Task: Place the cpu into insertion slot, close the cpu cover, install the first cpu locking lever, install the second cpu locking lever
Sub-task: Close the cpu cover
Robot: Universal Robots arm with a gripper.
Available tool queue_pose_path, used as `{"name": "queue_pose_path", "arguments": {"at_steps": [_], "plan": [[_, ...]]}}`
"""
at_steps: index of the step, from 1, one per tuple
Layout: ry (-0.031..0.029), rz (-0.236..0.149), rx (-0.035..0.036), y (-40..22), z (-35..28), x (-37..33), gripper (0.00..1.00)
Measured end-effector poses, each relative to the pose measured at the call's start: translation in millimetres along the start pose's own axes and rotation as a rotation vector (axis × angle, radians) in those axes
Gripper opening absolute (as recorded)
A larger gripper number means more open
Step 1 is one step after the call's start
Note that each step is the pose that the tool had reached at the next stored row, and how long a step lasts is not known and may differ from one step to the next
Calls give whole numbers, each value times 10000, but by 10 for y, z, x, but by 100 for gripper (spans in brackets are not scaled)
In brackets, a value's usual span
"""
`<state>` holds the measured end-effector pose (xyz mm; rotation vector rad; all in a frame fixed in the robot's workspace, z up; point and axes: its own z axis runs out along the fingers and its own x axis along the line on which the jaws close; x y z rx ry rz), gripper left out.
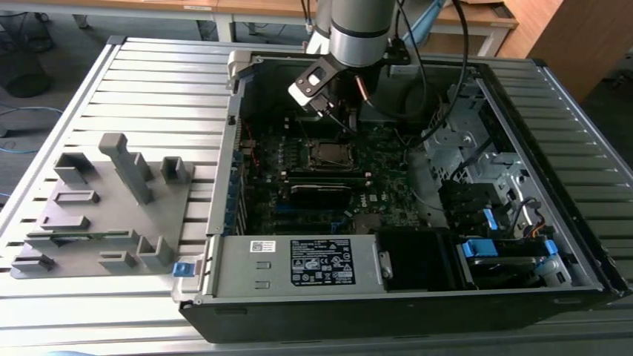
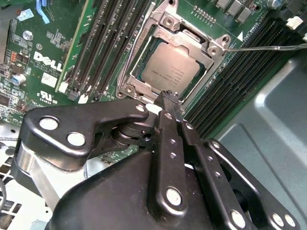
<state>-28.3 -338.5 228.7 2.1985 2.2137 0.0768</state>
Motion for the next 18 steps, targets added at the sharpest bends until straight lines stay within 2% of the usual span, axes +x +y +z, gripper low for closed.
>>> {"name": "queue_pose_path", "arguments": {"at_steps": [11, 18], "plan": [[71, -1457, 29, 0, 1, 0, 11], [76, -1539, 31, 0, 1, 0, 11]]}}
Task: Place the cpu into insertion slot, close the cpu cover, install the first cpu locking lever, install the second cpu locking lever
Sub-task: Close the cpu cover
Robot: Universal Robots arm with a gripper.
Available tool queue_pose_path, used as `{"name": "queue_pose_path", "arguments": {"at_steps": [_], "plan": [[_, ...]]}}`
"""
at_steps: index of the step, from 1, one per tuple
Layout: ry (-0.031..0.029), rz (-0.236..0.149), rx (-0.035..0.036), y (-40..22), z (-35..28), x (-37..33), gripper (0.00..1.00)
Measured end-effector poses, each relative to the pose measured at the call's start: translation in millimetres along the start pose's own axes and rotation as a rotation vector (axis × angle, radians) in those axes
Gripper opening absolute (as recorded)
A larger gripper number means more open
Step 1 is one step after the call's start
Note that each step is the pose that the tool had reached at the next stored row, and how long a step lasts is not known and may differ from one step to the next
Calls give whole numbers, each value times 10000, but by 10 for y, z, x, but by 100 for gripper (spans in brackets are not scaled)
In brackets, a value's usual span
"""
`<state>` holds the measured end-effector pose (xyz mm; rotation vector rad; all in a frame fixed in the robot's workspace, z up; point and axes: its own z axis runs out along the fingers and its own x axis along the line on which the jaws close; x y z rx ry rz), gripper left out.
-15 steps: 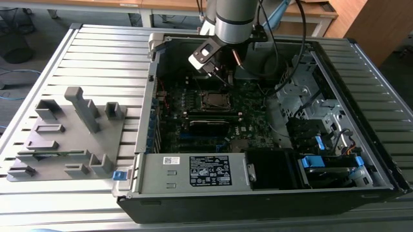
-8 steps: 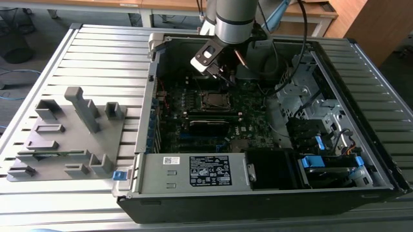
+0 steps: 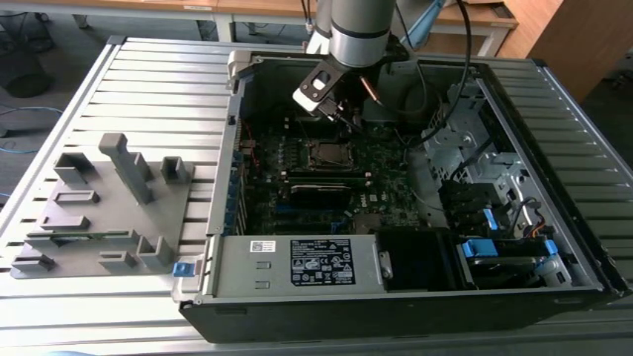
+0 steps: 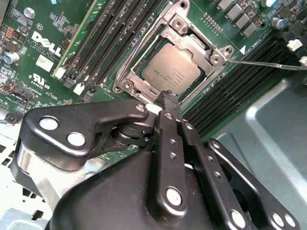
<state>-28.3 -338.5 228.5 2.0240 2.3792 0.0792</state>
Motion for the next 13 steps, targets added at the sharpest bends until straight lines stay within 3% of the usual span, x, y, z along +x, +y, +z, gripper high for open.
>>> {"name": "queue_pose_path", "arguments": {"at_steps": [4, 13], "plan": [[21, -415, 8, 0, 0, 0, 11], [91, -1877, 38, 0, 2, 0, 11]]}}
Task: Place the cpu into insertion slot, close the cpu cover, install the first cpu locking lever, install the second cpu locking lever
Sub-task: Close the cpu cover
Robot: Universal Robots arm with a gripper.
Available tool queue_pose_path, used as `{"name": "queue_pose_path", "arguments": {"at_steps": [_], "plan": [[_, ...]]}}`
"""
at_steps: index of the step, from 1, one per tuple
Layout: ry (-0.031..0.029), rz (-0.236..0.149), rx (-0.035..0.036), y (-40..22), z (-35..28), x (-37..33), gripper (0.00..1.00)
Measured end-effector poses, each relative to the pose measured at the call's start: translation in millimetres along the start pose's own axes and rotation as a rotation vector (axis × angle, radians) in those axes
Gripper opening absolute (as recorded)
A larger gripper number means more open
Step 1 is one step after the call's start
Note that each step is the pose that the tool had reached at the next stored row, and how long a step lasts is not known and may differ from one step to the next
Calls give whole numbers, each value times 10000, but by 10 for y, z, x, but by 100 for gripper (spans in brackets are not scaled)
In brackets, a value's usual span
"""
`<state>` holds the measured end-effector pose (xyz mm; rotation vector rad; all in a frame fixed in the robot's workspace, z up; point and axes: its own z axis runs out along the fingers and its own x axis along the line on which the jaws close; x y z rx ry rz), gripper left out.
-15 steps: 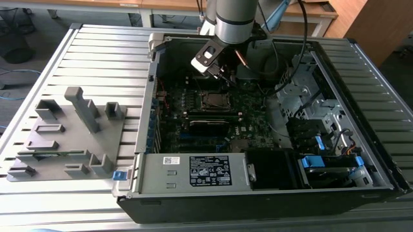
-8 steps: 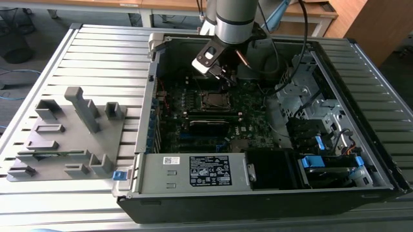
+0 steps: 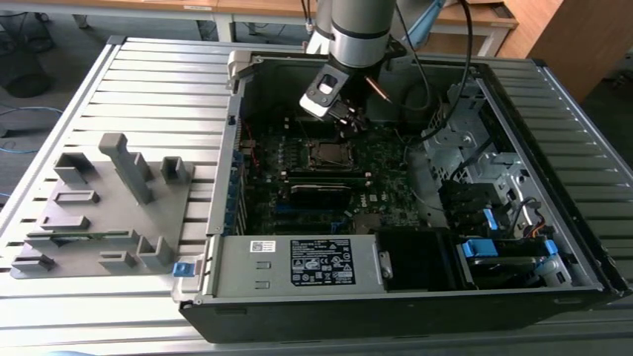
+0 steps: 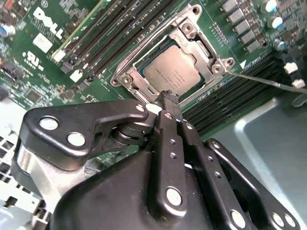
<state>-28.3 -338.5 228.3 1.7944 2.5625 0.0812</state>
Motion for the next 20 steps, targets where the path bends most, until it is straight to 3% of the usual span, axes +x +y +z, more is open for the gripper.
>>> {"name": "queue_pose_path", "arguments": {"at_steps": [9, 20], "plan": [[10, -162, 3, 0, 0, 0, 11], [80, -1588, 31, 0, 0, 0, 11]]}}
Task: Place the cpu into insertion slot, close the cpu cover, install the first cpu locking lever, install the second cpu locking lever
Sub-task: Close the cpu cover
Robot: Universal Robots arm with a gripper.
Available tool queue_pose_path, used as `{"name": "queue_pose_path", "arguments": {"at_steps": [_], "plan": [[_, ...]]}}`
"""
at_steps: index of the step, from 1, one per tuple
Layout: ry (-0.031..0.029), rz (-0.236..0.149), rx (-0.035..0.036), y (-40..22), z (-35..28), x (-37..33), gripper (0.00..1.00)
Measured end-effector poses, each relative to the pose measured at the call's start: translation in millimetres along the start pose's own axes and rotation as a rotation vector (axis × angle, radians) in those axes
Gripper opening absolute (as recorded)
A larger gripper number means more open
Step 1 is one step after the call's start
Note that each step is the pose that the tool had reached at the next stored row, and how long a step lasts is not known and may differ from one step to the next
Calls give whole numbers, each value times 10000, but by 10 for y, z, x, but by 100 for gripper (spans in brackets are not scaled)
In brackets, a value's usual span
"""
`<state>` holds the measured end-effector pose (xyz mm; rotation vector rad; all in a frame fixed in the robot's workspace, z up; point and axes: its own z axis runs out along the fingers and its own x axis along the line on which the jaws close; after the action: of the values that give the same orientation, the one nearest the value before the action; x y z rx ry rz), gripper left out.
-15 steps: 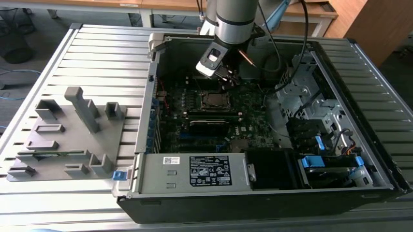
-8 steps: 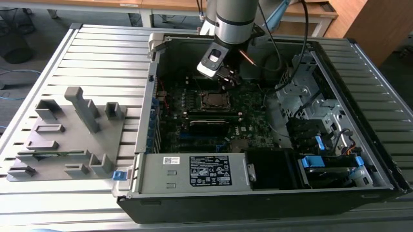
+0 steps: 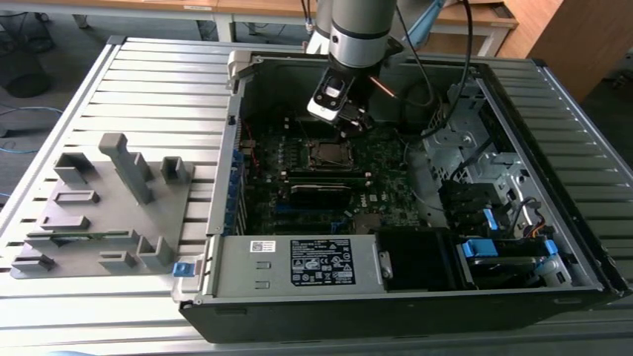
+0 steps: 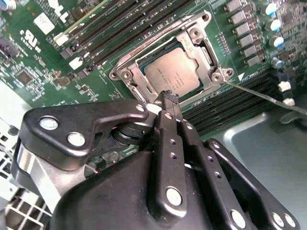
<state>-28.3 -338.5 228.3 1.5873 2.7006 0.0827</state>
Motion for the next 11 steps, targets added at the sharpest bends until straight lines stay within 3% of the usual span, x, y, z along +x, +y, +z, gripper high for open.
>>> {"name": "queue_pose_path", "arguments": {"at_steps": [11], "plan": [[68, -1377, 27, 0, 0, 0, 11]]}}
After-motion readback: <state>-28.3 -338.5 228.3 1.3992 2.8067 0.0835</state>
